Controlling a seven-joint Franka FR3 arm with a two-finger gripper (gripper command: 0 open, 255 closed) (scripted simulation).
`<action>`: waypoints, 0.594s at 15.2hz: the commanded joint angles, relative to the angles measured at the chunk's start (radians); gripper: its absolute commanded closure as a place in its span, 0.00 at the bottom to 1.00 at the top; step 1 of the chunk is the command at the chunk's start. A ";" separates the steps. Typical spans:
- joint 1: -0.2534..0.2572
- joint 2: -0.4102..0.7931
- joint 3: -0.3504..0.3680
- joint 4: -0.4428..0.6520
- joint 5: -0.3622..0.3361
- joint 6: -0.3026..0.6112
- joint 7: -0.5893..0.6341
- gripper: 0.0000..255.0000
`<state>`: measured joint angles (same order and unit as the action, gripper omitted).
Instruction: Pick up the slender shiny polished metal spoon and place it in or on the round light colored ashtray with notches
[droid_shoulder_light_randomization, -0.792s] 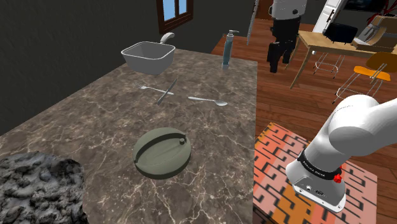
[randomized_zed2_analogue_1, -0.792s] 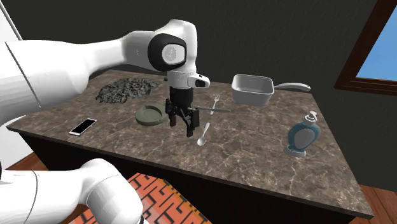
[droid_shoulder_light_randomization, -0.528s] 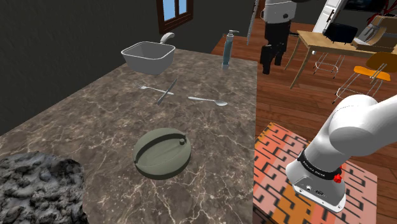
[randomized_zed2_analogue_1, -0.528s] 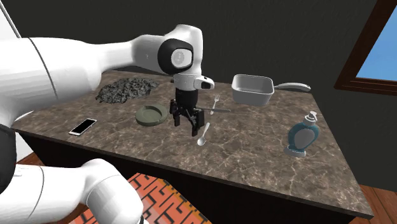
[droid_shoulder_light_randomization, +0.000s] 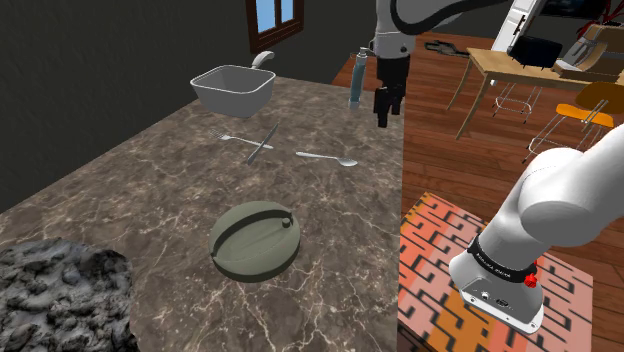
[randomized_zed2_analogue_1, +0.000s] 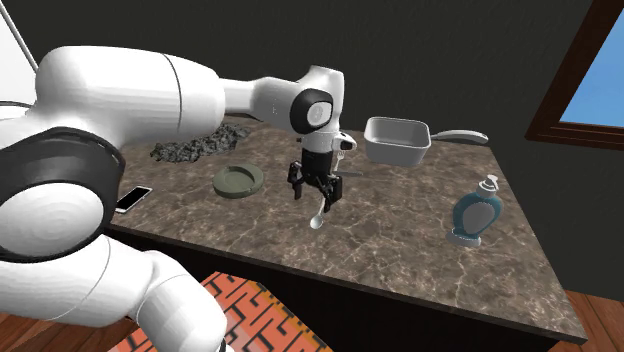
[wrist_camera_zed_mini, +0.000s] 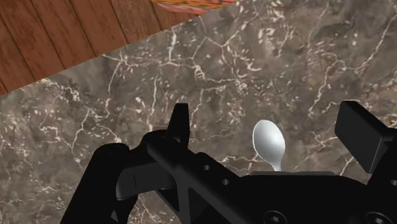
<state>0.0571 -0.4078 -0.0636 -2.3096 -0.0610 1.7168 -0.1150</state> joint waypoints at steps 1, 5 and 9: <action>0.015 0.074 -0.006 0.028 0.017 0.049 -0.039 0.00; 0.038 0.220 -0.013 0.096 0.055 0.125 -0.120 0.00; 0.057 0.365 -0.010 0.182 0.098 0.182 -0.201 0.00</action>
<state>0.1078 -0.0787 -0.0765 -2.1499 0.0249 1.8850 -0.2976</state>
